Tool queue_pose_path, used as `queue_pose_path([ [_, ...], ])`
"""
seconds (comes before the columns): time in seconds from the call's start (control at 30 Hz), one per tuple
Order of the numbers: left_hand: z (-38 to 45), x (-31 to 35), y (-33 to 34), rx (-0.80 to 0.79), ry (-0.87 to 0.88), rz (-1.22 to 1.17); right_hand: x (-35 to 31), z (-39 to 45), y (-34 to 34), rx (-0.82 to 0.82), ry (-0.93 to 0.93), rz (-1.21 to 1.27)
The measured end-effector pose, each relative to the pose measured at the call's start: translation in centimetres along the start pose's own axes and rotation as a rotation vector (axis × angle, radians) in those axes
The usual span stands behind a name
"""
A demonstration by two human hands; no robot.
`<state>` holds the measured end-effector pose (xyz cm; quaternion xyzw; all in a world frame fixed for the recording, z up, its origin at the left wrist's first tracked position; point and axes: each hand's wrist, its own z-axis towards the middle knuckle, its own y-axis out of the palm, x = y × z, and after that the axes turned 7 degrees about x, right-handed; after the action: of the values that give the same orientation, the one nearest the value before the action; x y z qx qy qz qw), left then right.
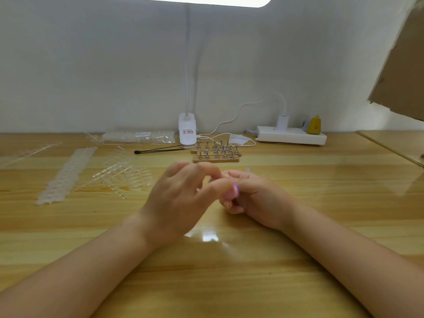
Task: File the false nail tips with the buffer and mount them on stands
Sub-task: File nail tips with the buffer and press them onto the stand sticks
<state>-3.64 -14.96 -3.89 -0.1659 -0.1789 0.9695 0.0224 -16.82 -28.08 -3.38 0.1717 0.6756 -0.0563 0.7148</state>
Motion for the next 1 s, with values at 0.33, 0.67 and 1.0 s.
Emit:
queue_pose_path([
  [0.33,-1.0,-1.6,-0.4,-0.547,-0.533,0.397,-0.2,0.0,0.4,0.18,-0.008,0.098],
  [0.67,1.2,0.8,-1.0,-0.221,-0.88,-0.497,0.1,0.2,0.5,0.186,-0.026,0.058],
  [1.0,0.5,1.3,-0.6,-0.208,-0.784,-0.304,0.0,0.1,1.2,0.284,-0.06,0.021],
])
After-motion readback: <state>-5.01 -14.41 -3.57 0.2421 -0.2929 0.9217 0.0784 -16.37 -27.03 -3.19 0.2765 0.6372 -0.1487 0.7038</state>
